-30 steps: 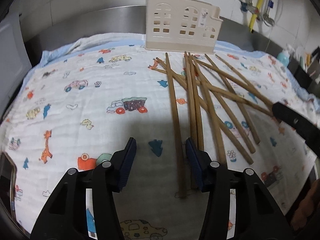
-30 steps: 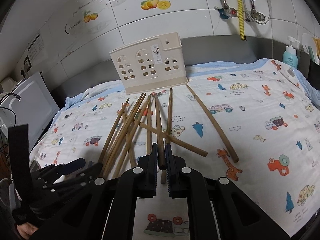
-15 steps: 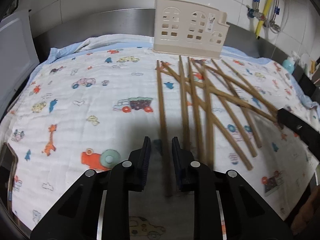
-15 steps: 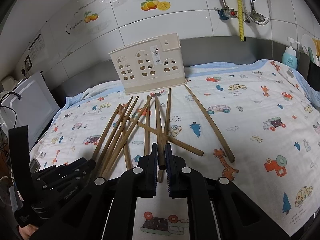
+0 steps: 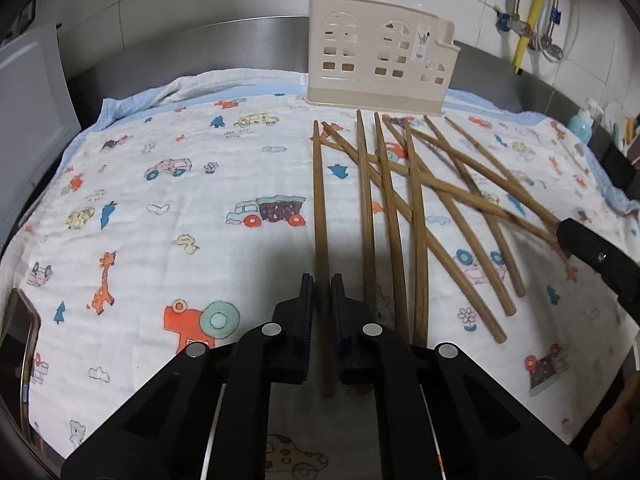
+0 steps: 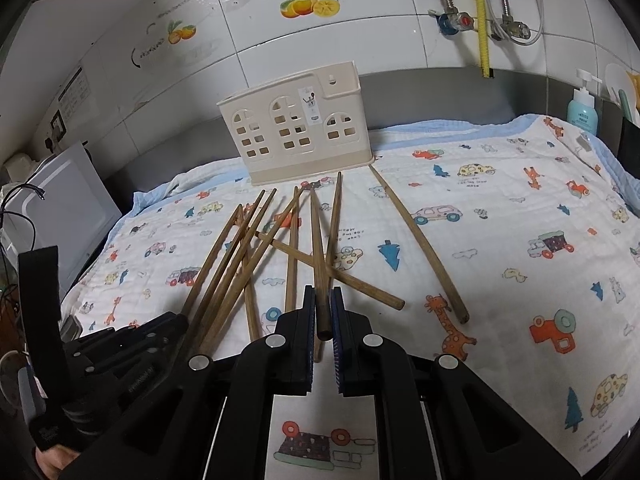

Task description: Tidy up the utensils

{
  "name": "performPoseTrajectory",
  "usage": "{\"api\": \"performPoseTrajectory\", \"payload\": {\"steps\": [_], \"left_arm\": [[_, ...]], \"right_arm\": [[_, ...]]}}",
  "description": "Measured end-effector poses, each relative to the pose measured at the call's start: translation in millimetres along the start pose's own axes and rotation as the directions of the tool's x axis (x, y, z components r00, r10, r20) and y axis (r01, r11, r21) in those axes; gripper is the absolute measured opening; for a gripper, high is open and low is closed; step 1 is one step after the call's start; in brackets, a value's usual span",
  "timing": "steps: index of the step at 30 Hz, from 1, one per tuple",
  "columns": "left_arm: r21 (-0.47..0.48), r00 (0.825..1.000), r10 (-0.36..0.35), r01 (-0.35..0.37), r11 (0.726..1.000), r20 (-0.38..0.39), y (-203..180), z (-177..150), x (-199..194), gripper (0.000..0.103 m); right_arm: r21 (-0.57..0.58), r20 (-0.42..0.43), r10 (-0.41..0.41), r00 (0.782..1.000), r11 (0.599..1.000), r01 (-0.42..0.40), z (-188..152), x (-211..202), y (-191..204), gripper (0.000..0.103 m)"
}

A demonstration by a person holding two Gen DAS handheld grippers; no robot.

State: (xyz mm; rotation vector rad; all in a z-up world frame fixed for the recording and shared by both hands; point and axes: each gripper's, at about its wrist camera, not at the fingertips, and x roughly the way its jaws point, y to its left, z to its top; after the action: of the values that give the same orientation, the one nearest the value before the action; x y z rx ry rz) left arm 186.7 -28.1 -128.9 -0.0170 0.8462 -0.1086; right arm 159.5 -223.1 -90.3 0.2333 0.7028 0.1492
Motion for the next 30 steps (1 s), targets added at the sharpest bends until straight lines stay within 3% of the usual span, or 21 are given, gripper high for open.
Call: {"api": "performPoseTrajectory", "payload": {"steps": [9, 19, 23, 30], "left_arm": [[0.031, 0.993, -0.050, 0.047, 0.998, 0.105, 2.3, 14.4, -37.1, 0.005], [0.110, 0.964, -0.121, 0.097, 0.989, 0.237, 5.8, 48.2, -73.9, 0.001], [0.086, 0.972, -0.121, 0.106, 0.991, 0.199, 14.3, 51.1, -71.7, 0.001], [0.040, 0.986, -0.150, 0.148, 0.988, 0.075, 16.9, 16.4, -43.8, 0.005]], "right_arm": [[-0.059, 0.058, 0.000, 0.998, 0.998, 0.003, 23.6, -21.5, 8.9, 0.007], [-0.166, 0.116, 0.036, 0.993, 0.986, -0.016, 80.1, -44.0, 22.0, 0.007], [-0.201, 0.123, 0.033, 0.992, 0.980, -0.008, 88.8, -46.2, 27.7, 0.007], [-0.188, 0.112, 0.036, 0.993, 0.982, -0.014, 79.1, -44.1, 27.7, 0.007]]}}
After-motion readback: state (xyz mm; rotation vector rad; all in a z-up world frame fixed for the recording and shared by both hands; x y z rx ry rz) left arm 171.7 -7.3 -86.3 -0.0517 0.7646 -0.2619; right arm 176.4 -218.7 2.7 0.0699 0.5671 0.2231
